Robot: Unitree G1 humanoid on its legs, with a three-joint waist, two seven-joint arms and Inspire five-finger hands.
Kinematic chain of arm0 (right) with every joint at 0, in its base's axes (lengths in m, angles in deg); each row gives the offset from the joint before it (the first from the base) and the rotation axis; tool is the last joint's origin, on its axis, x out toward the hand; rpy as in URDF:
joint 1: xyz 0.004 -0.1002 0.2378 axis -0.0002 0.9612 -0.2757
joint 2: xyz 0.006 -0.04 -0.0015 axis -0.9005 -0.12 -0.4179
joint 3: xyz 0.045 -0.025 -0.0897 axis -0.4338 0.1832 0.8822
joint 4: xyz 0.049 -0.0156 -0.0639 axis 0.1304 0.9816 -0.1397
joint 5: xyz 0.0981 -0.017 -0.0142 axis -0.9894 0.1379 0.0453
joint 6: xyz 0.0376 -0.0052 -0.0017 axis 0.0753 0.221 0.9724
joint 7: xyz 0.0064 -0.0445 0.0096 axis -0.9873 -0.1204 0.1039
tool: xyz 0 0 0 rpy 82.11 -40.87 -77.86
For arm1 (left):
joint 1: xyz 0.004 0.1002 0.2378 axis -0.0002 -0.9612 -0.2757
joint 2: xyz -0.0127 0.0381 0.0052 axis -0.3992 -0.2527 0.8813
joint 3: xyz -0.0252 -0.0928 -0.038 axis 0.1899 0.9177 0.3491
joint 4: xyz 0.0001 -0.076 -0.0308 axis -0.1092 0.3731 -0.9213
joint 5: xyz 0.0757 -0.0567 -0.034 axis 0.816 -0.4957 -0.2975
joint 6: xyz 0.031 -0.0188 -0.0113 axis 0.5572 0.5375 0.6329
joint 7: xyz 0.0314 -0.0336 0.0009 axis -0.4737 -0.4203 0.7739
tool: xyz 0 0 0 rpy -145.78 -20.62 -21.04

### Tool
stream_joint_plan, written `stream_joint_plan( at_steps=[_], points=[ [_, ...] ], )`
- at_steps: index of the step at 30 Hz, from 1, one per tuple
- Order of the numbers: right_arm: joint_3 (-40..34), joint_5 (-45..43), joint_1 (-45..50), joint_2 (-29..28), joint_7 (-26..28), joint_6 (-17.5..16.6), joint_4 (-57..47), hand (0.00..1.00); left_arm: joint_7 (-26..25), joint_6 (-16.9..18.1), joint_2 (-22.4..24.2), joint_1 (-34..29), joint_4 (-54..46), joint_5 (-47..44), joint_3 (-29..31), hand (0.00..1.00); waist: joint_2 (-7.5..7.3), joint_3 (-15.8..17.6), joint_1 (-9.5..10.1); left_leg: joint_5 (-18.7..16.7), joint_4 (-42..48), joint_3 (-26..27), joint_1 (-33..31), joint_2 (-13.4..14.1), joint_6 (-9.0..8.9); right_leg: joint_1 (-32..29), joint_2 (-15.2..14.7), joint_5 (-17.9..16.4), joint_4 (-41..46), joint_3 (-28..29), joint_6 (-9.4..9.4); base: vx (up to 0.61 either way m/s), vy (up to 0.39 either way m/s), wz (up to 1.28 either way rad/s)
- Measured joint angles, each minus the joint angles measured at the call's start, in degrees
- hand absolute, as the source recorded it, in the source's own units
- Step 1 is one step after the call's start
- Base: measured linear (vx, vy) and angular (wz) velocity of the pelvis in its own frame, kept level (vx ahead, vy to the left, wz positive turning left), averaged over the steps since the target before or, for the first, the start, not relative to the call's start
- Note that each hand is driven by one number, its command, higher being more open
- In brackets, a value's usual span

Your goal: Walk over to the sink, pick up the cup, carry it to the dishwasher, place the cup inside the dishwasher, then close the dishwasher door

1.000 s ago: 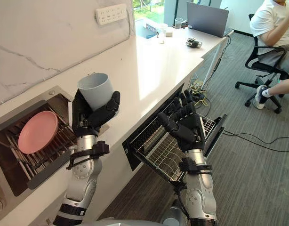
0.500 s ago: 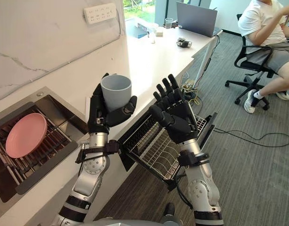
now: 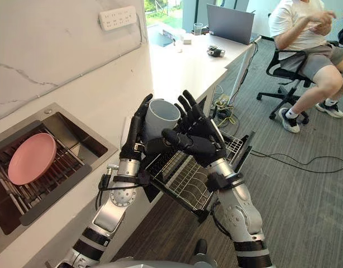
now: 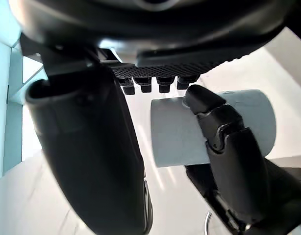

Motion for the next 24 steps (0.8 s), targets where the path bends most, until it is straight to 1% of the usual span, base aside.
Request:
stream_joint_plan(
  at_steps=[6, 9, 12, 15, 17, 18, 21, 23, 24],
  points=[
    [1.6, 2.3, -0.5, 0.2, -5.2, 0.0, 0.4, 1.0, -1.3, -2.0, 0.0, 0.8, 0.1, 2.8, -1.1, 0.0, 0.04, 0.0, -0.46, 0.3, -0.2, -1.1, 0.0, -0.4, 0.36, 0.7, -0.4, 0.2, 0.0, -1.2, 0.12, -0.03, 0.025, 0.09],
    [1.7, 2.2, -1.5, 0.2, -5.6, 0.0, 0.4, 1.0, -2.7, -3.1, 0.0, 0.8, 0.2, 4.7, -1.1, 0.0, 0.04, 0.0, -0.39, 0.7, -0.2, -1.8, -0.4, -0.8, 0.69, 0.7, -0.7, 0.4, 0.0, -1.7, 0.11, -0.07, 0.018, 0.1],
    [1.9, 2.2, -2.8, 0.1, -5.9, 0.0, 0.4, 1.0, -4.4, -3.2, 0.0, 0.8, 1.2, 7.4, -1.1, 0.0, 0.04, 0.0, -0.28, 1.1, -0.2, -2.1, -0.6, -1.2, 0.94, 0.6, -1.1, 0.6, 0.0, -2.0, 0.03, -0.08, 0.015, 0.06],
    [2.3, 2.2, -3.7, 0.0, -6.0, 0.0, 0.4, 1.0, -5.3, -3.2, 0.0, 0.8, 1.3, 7.9, -1.1, 0.0, 0.06, 0.0, -0.22, 1.4, -0.1, -2.4, -1.0, -1.2, 0.89, 0.5, -1.2, 0.0, 0.0, -2.4, -0.57, -0.06, 0.004, 0.05],
    [2.3, 2.1, -4.0, 0.0, -6.1, 0.0, 0.4, 1.0, -5.3, -3.2, 0.1, 0.8, 1.3, 8.0, -1.2, 0.0, 0.08, -0.1, -0.24, 1.5, -0.1, -2.7, -1.2, -1.2, 0.81, 0.3, -1.2, -0.2, 0.0, -2.7, -0.55, -0.04, -0.009, 0.08],
    [2.4, 2.1, -4.2, -0.1, -6.2, 0.0, 0.4, 0.0, -5.3, -3.2, 0.1, 0.8, 1.3, 8.1, -1.2, 0.0, 0.17, -0.1, -0.25, 1.6, -0.1, -2.9, -1.6, -1.2, 0.68, 0.1, -1.2, -0.2, 0.0, -2.9, -0.59, -0.03, -0.011, 0.09],
    [2.4, 1.4, -4.2, -0.2, -6.6, 0.2, 0.7, 0.0, -5.3, -3.2, 0.1, 0.8, 1.3, 8.9, -1.8, 0.0, 0.88, -0.6, -0.18, 1.8, -0.1, -3.5, -2.1, -1.2, 0.55, -0.1, -1.2, -0.1, 0.0, -3.5, -0.85, 0.01, -0.001, 0.1],
    [2.4, 0.5, -4.5, -0.2, -6.9, 0.7, 0.9, 0.0, -5.2, -3.2, 0.1, 0.8, 1.2, 8.9, -2.1, 0.0, 1.21, -0.8, -0.16, 1.8, -0.1, -3.8, -2.1, -1.2, 0.54, 0.1, -1.2, 0.0, 0.0, -3.8, -0.74, 0.03, 0.006, 0.09],
    [2.6, -0.3, -5.0, -0.2, -7.4, 0.9, 1.4, 0.0, -5.1, -3.2, 0.1, 0.8, 1.1, 8.9, -2.3, 0.0, 1.27, -0.9, -0.16, 1.8, -0.2, -4.1, -2.1, -1.2, 0.54, 0.4, -1.2, 0.3, 0.0, -4.0, -0.31, 0.03, 0.006, 0.08]
  ],
)
